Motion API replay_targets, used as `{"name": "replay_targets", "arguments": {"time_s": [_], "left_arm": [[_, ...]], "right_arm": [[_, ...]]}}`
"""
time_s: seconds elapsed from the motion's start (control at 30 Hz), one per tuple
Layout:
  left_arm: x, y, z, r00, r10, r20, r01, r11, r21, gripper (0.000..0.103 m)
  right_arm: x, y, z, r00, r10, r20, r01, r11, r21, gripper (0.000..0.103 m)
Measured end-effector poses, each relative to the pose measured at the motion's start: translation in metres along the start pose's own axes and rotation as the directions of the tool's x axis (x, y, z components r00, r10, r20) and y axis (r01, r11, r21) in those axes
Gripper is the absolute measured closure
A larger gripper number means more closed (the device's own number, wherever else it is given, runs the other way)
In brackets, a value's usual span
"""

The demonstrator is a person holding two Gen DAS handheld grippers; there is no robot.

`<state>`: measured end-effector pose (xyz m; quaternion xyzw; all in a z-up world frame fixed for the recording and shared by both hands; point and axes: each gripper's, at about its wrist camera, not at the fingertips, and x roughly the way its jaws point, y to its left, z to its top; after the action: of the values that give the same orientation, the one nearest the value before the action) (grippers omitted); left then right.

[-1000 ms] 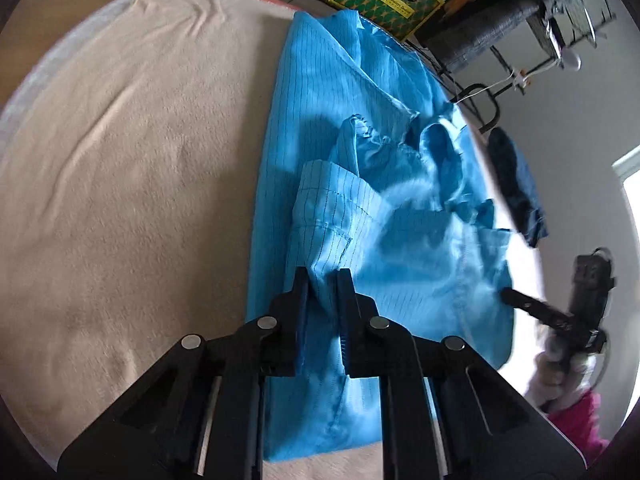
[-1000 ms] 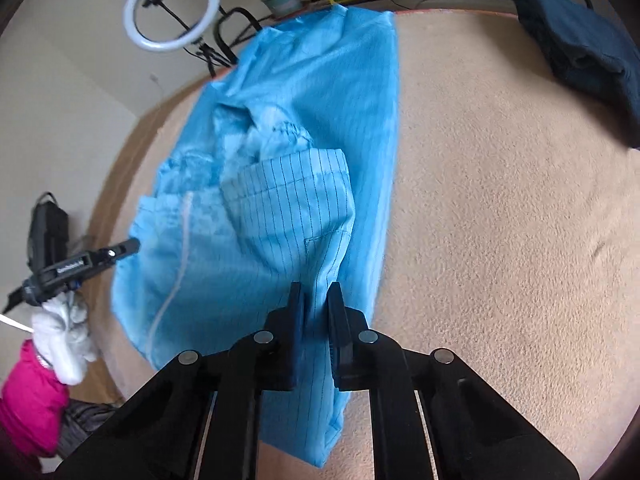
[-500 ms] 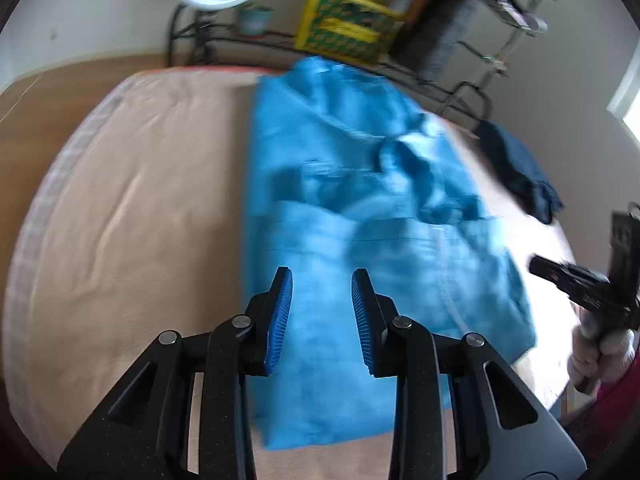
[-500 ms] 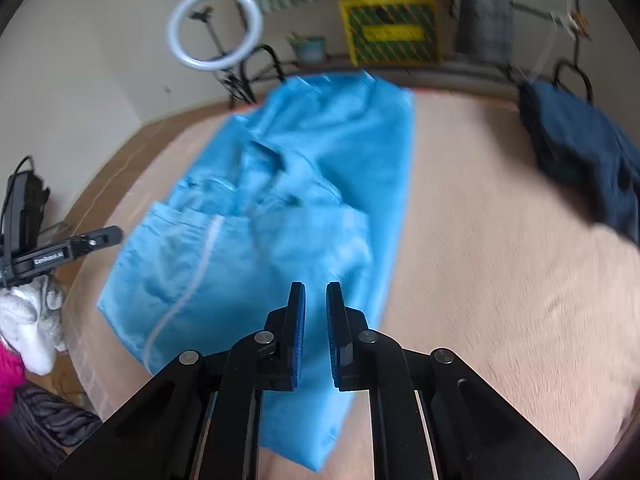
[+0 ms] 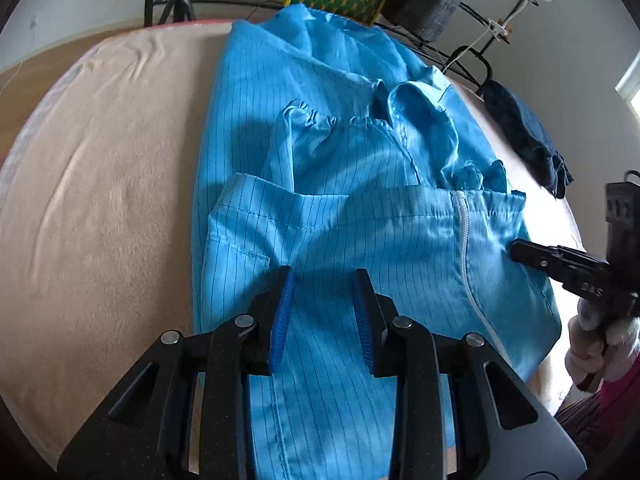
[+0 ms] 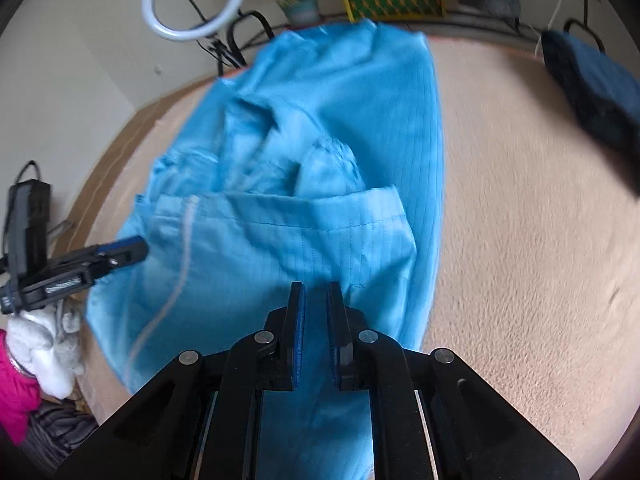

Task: Fold large clothes
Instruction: 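Release the hem and lift both tools off the coat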

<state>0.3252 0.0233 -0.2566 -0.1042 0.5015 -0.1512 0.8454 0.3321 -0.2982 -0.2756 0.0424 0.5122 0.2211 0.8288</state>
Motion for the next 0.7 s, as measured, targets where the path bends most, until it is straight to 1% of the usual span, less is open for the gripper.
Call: {"name": "replay_targets", "arguments": {"time_s": [0.03, 0.13, 0.2, 0.3, 0.33, 0.37, 0.4, 0.43, 0.47, 0.53, 0.6, 0.7], "left_arm": [[0.0, -0.001, 0.0, 1.0, 0.004, 0.0, -0.004, 1.0, 0.013, 0.073], [-0.003, -0.001, 0.002, 1.0, -0.004, -0.025, 0.004, 1.0, 0.003, 0.073], [-0.008, 0.0, 0.009, 0.999, -0.022, -0.035, 0.022, 1.0, -0.005, 0.073], [-0.028, 0.004, 0.03, 0.998, -0.058, 0.019, 0.058, 0.998, 0.01, 0.073], [-0.035, 0.007, 0.04, 0.997, -0.071, 0.038, 0.071, 0.997, 0.015, 0.073], [-0.04, 0.011, 0.051, 0.995, -0.086, 0.056, 0.085, 0.996, 0.02, 0.065], [-0.043, 0.015, 0.06, 0.993, -0.094, 0.067, 0.093, 0.995, 0.022, 0.053], [-0.045, 0.021, 0.071, 0.991, -0.103, 0.083, 0.101, 0.995, 0.022, 0.049], [-0.046, 0.027, 0.082, 0.989, -0.114, 0.092, 0.112, 0.993, 0.021, 0.047], [-0.044, 0.04, 0.108, 0.987, -0.126, 0.099, 0.125, 0.992, 0.013, 0.047], [-0.04, 0.05, 0.132, 0.986, -0.132, 0.102, 0.132, 0.991, 0.01, 0.047], [-0.026, 0.063, 0.168, 0.986, -0.132, 0.101, 0.133, 0.991, -0.003, 0.047]], "right_arm": [[-0.001, 0.0, -0.001, 1.0, 0.001, 0.008, -0.001, 1.0, -0.002, 0.094], [-0.006, 0.004, 0.003, 1.0, -0.007, -0.019, 0.007, 1.0, -0.013, 0.094], [-0.017, 0.005, 0.01, 1.0, 0.029, -0.009, -0.029, 1.0, -0.004, 0.094], [-0.042, 0.002, 0.026, 0.995, 0.088, 0.042, -0.088, 0.996, -0.004, 0.093], [-0.052, -0.001, 0.035, 0.992, 0.104, 0.065, -0.103, 0.995, -0.013, 0.09], [-0.055, -0.005, 0.042, 0.991, 0.109, 0.083, -0.108, 0.994, -0.02, 0.078], [-0.062, -0.01, 0.05, 0.987, 0.113, 0.115, -0.11, 0.993, -0.03, 0.064], [-0.068, -0.014, 0.058, 0.983, 0.115, 0.142, -0.111, 0.993, -0.038, 0.059], [-0.073, -0.021, 0.069, 0.979, 0.115, 0.17, -0.108, 0.993, -0.051, 0.054], [-0.076, -0.03, 0.087, 0.978, 0.096, 0.185, -0.086, 0.994, -0.065, 0.054], [-0.072, -0.043, 0.113, 0.978, 0.075, 0.193, -0.062, 0.995, -0.076, 0.054], [-0.054, -0.064, 0.148, 0.984, 0.081, 0.159, -0.072, 0.995, -0.063, 0.053]]}}
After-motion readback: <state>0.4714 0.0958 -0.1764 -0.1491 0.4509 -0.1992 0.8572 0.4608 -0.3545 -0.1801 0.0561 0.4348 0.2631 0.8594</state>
